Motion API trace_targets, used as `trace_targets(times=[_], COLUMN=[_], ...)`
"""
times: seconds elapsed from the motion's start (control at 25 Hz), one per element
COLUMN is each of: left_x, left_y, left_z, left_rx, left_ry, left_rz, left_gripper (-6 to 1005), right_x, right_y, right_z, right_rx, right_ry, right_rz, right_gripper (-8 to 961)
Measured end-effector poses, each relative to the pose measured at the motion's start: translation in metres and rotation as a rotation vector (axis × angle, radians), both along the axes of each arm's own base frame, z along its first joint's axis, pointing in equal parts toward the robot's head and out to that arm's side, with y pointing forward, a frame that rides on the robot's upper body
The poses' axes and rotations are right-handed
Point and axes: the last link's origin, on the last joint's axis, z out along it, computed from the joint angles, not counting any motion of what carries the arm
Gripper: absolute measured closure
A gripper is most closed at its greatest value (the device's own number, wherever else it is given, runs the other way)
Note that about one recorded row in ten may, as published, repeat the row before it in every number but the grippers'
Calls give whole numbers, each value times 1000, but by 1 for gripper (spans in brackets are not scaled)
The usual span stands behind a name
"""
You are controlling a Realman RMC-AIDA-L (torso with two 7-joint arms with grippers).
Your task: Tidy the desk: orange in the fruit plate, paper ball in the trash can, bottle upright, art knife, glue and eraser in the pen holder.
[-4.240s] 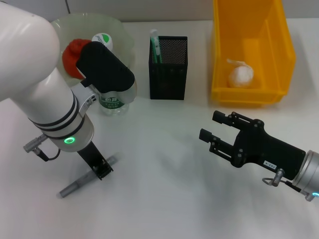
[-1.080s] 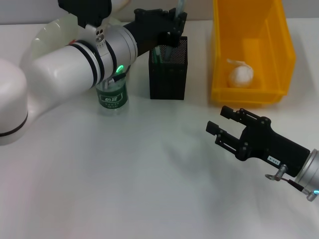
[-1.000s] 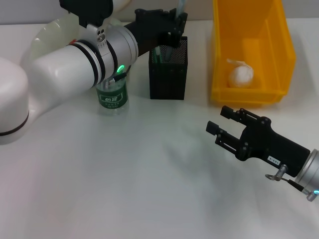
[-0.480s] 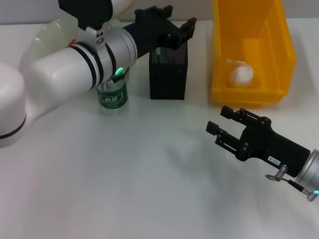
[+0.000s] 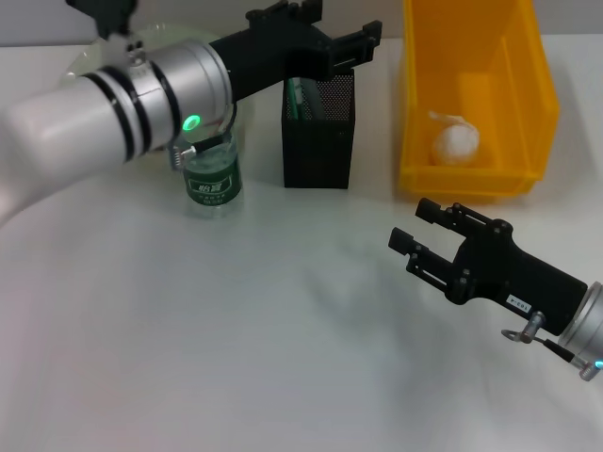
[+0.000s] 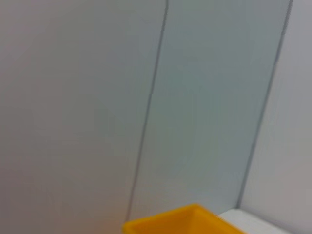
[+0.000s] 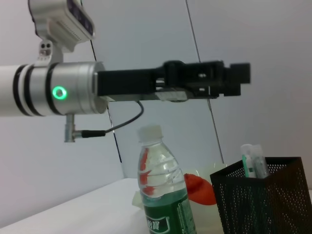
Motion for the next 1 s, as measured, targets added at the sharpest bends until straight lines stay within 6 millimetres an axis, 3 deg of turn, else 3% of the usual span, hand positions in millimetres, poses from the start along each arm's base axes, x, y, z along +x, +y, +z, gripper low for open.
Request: trace_targets(times=[0.12, 0.4, 0.44, 0.56, 0.64, 0.92, 1.0], left_x=[-3, -31, -44, -58, -80, -119, -121], left_y=[-6, -35, -52, -64, -79, -110, -112], left_z=[8, 35, 47, 54, 60, 48, 45], left_rx=[-37, -74, -66, -54, -55, -162, -178], left_ry=[-42, -179, -223, -253, -286, -178, -164], left_rz=[-33, -209, -318, -371, -405, -427, -424], left_gripper=[177, 178, 178, 179, 179, 181, 181], right_x=[0, -4, -4, -5, -6, -14, -14], right_y=[0, -2, -1, -1, -2, -12, -13], right_z=[0, 1, 2, 3, 6, 15, 16], right_rx=[0, 1, 3, 6, 5, -14, -15], right_ry=[1, 9, 12, 15, 21, 27, 22], right_rz=[1, 34, 36, 39, 63, 192, 210], right_gripper=[358, 358, 358, 358, 358, 359, 352])
